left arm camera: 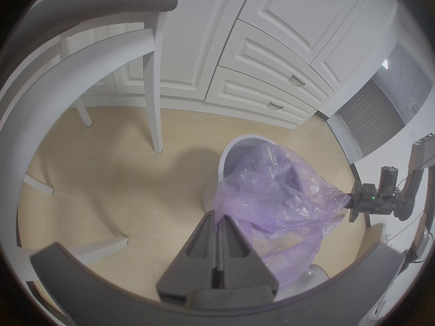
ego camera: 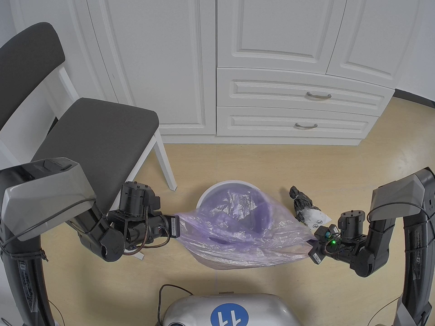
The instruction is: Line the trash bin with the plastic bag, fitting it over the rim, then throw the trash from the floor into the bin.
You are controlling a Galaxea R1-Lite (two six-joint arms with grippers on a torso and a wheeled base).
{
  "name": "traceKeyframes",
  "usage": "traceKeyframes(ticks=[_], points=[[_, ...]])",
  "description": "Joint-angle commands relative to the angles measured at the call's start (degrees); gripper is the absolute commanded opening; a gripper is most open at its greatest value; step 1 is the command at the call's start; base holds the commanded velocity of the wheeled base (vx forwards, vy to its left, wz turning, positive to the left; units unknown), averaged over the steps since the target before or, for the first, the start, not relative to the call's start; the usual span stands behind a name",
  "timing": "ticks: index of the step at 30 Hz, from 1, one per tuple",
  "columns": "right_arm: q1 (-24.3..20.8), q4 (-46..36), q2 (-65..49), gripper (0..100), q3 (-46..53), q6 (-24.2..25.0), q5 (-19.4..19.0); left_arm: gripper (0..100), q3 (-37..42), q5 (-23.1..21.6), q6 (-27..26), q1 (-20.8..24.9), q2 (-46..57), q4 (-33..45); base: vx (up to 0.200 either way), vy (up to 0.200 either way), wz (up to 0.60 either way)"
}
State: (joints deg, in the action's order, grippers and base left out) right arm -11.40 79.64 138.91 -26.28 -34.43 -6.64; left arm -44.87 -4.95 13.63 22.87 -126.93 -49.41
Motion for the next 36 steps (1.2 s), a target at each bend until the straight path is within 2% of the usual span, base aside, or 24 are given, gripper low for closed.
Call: traceKeyframes(ticks=[1, 7, 10, 13, 15, 17, 22, 27, 29, 30, 31, 32, 33, 35, 36], points=[[-0.2, 0.0, 0.3, 100, 0.4, 0.0, -0.1, 0, 0.6, -0.1, 0.0, 0.1, 0.0, -0.1, 0.000, 0.000, 0.00], [-0.3, 3.2, -0.7, 100, 3.1, -0.4, -1.5, 0, 2.1, -0.3, -0.1, 0.9, 0.7, -4.5, 0.000, 0.000, 0.00], [-0.2, 6.3, -1.1, 100, 5.5, -1.0, -5.0, 0, 2.5, -0.3, 0.4, 1.3, 0.5, -8.4, 0.000, 0.000, 0.00], [-0.3, 10.4, -1.5, 100, 9.1, -2.6, -10.2, 0, 2.8, -0.1, 0.6, 1.5, 0.4, -12.0, 0.000, 0.000, 0.00], [-0.4, 10.4, -1.8, 100, 10.1, -2.8, -11.6, 0, 2.9, -0.1, 0.6, 1.6, 0.3, -12.6, 0.000, 0.000, 0.00], [-0.6, 10.4, -4.1, 100, 13.0, -4.1, -15.6, 0, 2.9, -0.2, 0.7, 1.8, 0.3, -13.8, 0.000, 0.000, 0.00], [0.1, 10.4, -6.6, 100, 15.2, -5.6, -20.5, 0, 2.9, -0.1, 0.7, 1.7, 0.2, -14.0, 0.000, 0.000, 0.00], [4.2, 10.4, -2.2, 100, 12.1, -5.1, -24.2, 0, 2.9, -0.2, 0.7, 1.7, -0.2, -14.0, 0.000, 0.000, 0.00], [6.8, 10.4, 1.4, 100, 9.7, -5.0, -28.9, 0, 2.9, -0.2, 0.7, 1.7, -0.4, -14.0, 0.000, 0.000, 0.00], [7.2, 10.4, 1.7, 100, 9.4, -5.0, -29.9, 0, 2.9, -0.2, 0.7, 1.7, -0.4, -14.0, 0.000, 0.000, 0.00], [8.7, 10.4, 3.4, 100, 8.3, -4.3, -35.2, 0, 2.9, -0.2, 0.7, 1.7, -0.5, -14.0, 0.000, 0.000, 0.00], [9.9, 10.4, 4.7, 100, 6.9, -2.1, -40.4, 0, 2.9, -0.2, 0.7, 1.6, -0.6, -14.0, 0.000, 0.000, 0.00], [10.2, 10.4, 4.9, 100, 6.5, -1.2, -41.6, 0, 2.9, -0.3, 0.7, 1.6, -0.7, -14.0, 0.000, 0.000, 0.00], [10.9, 10.4, 4.8, 100, 5.6, 4.8, -46.5, 0, 2.7, -0.3, 0.7, 1.4, -1.0, -14.0, 0.000, 0.000, 0.00], [11.1, 10.4, 4.4, 100, 5.3, 6.7, -47.2, 0, 2.7, -0.3, 0.8, 1.4, -1.0, -14.0, 0.000, 0.000, 0.00]])
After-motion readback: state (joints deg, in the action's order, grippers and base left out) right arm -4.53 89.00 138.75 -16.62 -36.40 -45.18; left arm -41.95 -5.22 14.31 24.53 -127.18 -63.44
